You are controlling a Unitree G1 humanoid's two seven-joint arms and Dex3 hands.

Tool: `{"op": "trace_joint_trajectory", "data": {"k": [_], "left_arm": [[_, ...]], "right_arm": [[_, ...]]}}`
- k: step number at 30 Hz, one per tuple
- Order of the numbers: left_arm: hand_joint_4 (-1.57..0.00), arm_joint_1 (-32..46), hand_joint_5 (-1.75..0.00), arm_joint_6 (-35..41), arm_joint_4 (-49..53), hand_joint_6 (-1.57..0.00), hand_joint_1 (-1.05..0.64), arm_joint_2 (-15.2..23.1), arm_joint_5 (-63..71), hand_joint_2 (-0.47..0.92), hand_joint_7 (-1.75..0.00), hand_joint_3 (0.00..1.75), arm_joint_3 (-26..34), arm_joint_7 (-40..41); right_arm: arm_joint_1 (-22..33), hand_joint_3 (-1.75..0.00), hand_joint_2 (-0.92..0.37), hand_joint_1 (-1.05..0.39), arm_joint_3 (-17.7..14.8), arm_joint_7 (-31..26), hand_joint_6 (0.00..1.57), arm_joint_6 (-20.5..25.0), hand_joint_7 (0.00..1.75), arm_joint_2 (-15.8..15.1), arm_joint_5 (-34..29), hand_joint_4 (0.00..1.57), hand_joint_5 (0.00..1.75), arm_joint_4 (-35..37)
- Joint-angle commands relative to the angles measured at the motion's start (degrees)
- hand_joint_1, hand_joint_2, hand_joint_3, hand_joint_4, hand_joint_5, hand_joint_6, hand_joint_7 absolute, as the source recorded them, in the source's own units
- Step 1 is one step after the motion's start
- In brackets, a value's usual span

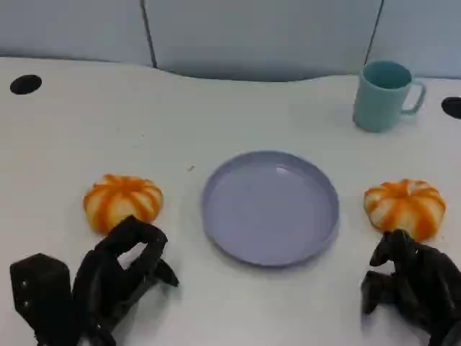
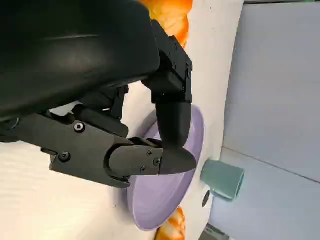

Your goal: Grasp the bread from the table and place it into the plate.

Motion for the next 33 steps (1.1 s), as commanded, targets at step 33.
{"op": "trace_joint_trajectory", "data": {"k": [33], "left_arm": [[-0.68,-1.4,-1.69,-5.0,2.6,-0.52,-0.65,1.4,0.8,0.92,-1.44,0.40,0.9,0.6]], "right_arm": [[0.3,-0.49,-0.92,-0.44,-0.1,0.0,1.11,0.2,1.33,-0.3,-0.4,1.24,1.41,1.6]]}}
